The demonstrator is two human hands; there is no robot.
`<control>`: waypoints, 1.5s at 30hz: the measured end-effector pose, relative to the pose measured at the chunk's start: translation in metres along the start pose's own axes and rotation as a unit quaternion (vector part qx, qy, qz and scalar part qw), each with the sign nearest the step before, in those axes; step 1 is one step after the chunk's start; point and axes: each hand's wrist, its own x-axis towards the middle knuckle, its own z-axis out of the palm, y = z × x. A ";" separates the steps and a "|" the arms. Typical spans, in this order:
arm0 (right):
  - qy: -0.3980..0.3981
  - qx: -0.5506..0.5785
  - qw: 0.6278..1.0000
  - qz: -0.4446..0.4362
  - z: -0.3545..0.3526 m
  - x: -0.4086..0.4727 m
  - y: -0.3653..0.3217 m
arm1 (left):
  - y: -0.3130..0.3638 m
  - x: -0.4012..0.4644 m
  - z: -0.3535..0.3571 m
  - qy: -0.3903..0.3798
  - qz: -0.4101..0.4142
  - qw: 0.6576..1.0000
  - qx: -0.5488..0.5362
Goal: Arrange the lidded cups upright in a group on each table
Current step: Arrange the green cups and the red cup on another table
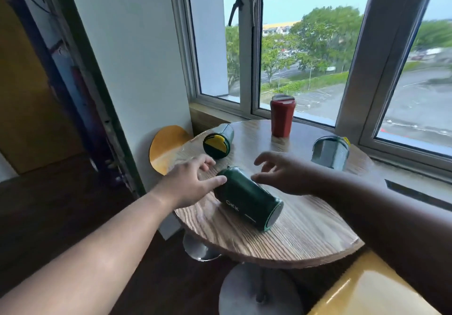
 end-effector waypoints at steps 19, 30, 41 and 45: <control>-0.100 0.122 0.978 0.138 0.020 0.024 -0.002 | -0.029 0.096 0.024 -0.376 0.133 0.889 -0.225; 0.093 0.201 0.975 0.018 0.021 0.041 0.026 | 0.028 0.129 -0.016 -0.220 0.248 0.941 -0.071; 0.080 0.230 0.968 -0.053 0.010 0.032 0.060 | 0.067 0.105 -0.012 -0.140 0.314 0.938 0.049; 0.061 0.211 0.973 -0.065 0.006 0.027 0.064 | 0.072 0.089 -0.011 -0.121 0.280 0.951 0.052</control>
